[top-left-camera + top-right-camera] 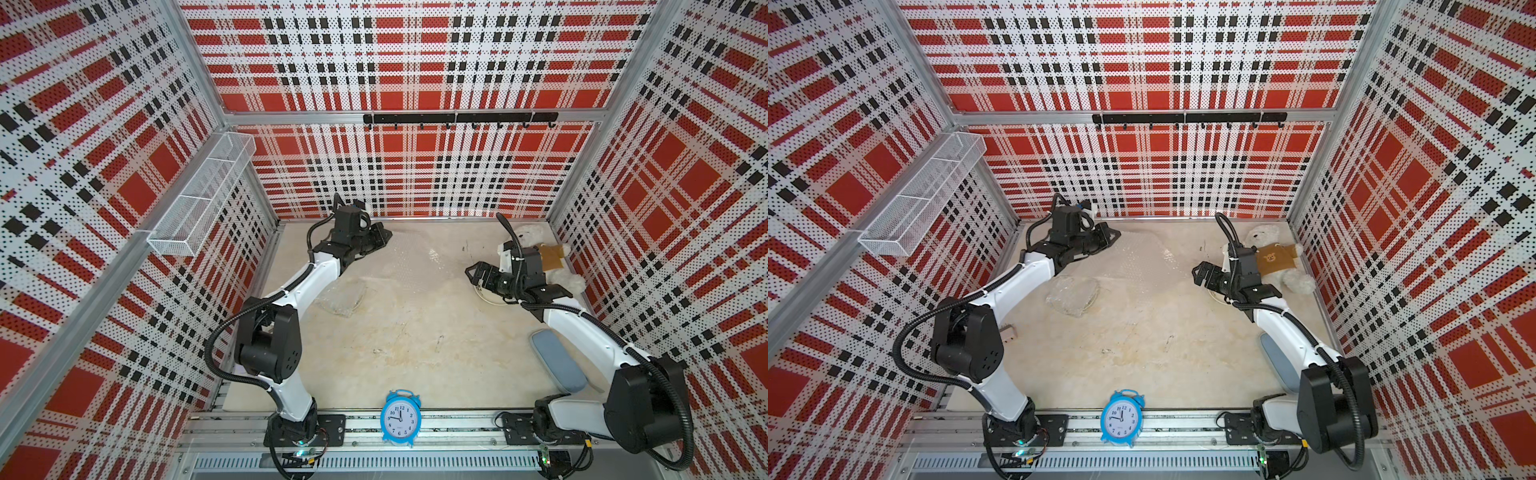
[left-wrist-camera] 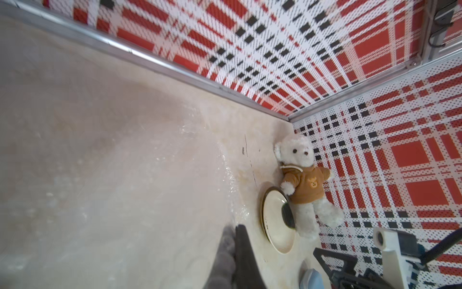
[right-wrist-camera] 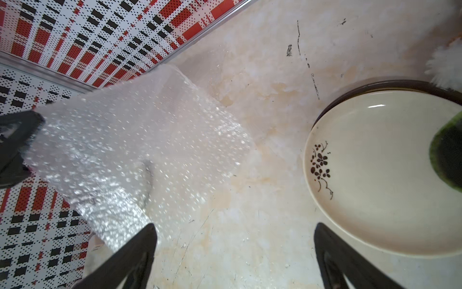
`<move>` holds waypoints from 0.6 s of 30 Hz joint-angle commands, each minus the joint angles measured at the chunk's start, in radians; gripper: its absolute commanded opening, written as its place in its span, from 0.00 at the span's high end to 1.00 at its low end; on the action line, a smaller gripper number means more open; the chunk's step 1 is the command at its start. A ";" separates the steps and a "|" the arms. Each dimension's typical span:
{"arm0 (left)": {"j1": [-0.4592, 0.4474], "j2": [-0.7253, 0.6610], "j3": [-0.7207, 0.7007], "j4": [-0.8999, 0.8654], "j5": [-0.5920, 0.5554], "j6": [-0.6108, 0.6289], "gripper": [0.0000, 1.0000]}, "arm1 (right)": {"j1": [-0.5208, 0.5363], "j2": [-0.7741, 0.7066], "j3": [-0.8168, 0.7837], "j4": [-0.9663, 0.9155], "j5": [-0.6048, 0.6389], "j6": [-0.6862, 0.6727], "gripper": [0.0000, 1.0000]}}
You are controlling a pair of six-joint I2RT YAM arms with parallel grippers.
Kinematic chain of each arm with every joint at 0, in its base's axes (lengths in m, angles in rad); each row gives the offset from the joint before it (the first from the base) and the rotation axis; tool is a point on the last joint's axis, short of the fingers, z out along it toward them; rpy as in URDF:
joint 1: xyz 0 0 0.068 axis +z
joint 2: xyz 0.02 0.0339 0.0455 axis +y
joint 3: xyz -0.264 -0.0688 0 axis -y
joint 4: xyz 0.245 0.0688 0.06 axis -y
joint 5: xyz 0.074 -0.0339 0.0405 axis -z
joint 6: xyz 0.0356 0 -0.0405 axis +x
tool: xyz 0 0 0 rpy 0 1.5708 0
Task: Unpack dinner plates from bubble wrap
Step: Place the bubble wrap at the center of the board.
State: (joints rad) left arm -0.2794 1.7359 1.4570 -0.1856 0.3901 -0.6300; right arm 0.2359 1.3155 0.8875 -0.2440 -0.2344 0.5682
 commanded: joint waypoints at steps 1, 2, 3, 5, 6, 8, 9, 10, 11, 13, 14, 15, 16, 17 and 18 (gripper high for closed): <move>0.022 0.019 0.160 -0.122 -0.008 0.115 1.00 | -0.003 0.016 -0.002 0.036 -0.010 -0.011 0.00; 0.030 0.034 0.222 -0.171 -0.011 0.145 1.00 | -0.003 0.016 -0.003 0.042 -0.012 -0.010 0.00; 0.038 0.049 0.275 -0.210 -0.011 0.165 1.00 | -0.003 0.019 -0.004 0.047 -0.014 -0.008 0.00; 0.062 0.080 0.382 -0.293 -0.010 0.203 1.00 | -0.003 0.021 -0.008 0.053 -0.017 -0.005 0.00; 0.068 0.090 0.423 -0.326 -0.017 0.225 1.00 | -0.003 0.020 -0.013 0.058 -0.017 -0.003 0.00; 0.081 0.096 0.471 -0.372 -0.043 0.268 1.00 | -0.003 0.019 -0.019 0.067 -0.018 -0.001 0.00; 0.084 0.089 0.468 -0.374 -0.055 0.285 1.00 | -0.003 0.020 -0.023 0.068 -0.019 -0.002 0.00; 0.087 0.084 0.449 -0.370 -0.071 0.291 1.00 | -0.003 0.020 -0.023 0.068 -0.019 -0.001 0.00; 0.093 0.072 0.406 -0.348 -0.077 0.284 1.00 | -0.003 0.021 -0.024 0.068 -0.022 -0.001 0.00; 0.096 0.042 0.295 -0.283 -0.083 0.261 1.00 | -0.003 0.024 -0.027 0.070 -0.024 -0.001 0.00; 0.096 0.026 0.228 -0.244 -0.099 0.249 1.00 | -0.003 0.024 -0.027 0.069 -0.025 -0.002 0.00; 0.096 0.012 0.168 -0.207 -0.107 0.239 1.00 | -0.003 0.025 -0.029 0.070 -0.029 -0.003 0.00; 0.099 0.003 0.114 -0.173 -0.112 0.226 1.00 | -0.003 0.027 -0.027 0.069 -0.032 -0.004 0.00; 0.102 -0.007 0.063 -0.145 -0.121 0.215 1.00 | -0.003 0.030 -0.026 0.066 -0.037 -0.005 0.00; 0.105 -0.013 0.023 -0.124 -0.135 0.206 1.00 | -0.004 0.031 -0.024 0.063 -0.040 -0.008 0.00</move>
State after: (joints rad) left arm -0.1829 1.7485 1.5723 -0.3744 0.3016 -0.4034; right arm 0.2352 1.3296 0.8673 -0.2180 -0.2596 0.5686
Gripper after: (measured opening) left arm 0.047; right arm 0.998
